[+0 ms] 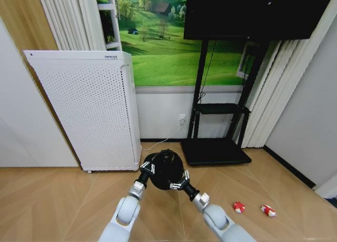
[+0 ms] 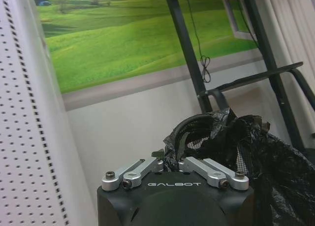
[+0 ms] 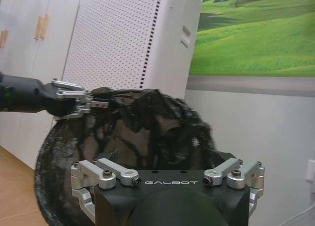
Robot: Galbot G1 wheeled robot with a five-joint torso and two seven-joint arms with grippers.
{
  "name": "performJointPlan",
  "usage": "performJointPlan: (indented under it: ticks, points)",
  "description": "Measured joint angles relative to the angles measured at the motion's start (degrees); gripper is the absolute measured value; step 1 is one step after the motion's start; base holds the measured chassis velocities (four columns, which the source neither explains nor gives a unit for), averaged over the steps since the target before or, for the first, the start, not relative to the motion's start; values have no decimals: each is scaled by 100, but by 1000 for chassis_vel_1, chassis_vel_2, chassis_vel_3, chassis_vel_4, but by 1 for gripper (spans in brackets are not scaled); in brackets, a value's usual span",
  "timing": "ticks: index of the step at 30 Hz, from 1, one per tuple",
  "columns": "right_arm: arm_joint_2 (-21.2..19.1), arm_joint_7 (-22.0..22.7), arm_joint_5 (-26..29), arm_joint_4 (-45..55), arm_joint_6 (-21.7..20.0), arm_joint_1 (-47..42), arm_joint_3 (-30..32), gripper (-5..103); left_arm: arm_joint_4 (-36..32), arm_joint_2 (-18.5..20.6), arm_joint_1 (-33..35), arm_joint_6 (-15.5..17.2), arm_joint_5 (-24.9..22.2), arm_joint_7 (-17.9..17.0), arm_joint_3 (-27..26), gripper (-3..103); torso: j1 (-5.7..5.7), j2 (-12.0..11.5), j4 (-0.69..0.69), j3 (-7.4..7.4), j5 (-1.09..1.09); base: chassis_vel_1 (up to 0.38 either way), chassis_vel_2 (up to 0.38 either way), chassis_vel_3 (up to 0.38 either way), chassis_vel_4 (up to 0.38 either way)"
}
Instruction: Pick up the trash bin and place the garbage on the floor into it.
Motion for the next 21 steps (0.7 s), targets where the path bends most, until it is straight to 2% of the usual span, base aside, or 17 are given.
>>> performJointPlan:
  ticks: [2,12,14,16,17,18,20,21]
  points:
    - [-121,22,162,82,-49,-117,179,100,-100,93,64,-10,-61,3,-190,7,0,0,0,0,-1,0,0,0,0]
    - [-192,38,415,78,-202,-385,672,100,-294,231,209,-16,-122,6,-607,7,0,0,1,0,0,0,0,0,0]
    - [-232,88,640,87,-523,-630,1046,100,-482,285,347,-17,-143,7,-886,7,0,0,0,0,0,0,0,0,0]
    - [-250,137,740,83,-645,-727,1175,100,-552,304,404,-17,-144,7,-994,7,0,0,-1,0,-1,0,0,0,0]
    - [-257,353,856,53,-848,-894,1374,100,-690,335,508,-17,-167,8,-1168,7,0,0,-1,-1,0,0,0,0,0]
    - [-257,353,856,53,-848,-894,1374,100,-690,335,508,-17,-167,8,-1168,7,0,0,-1,-1,0,0,0,0,0]
    - [-95,1144,1055,-95,-1472,-1095,1799,100,-1020,363,786,-17,-267,19,-1564,7,0,1,-1,-1,0,0,0,0,0]
    - [-46,1220,1096,-134,-1587,-1120,1883,100,-1092,359,853,-16,-297,20,-1646,7,0,0,-1,-1,0,0,0,0,0]
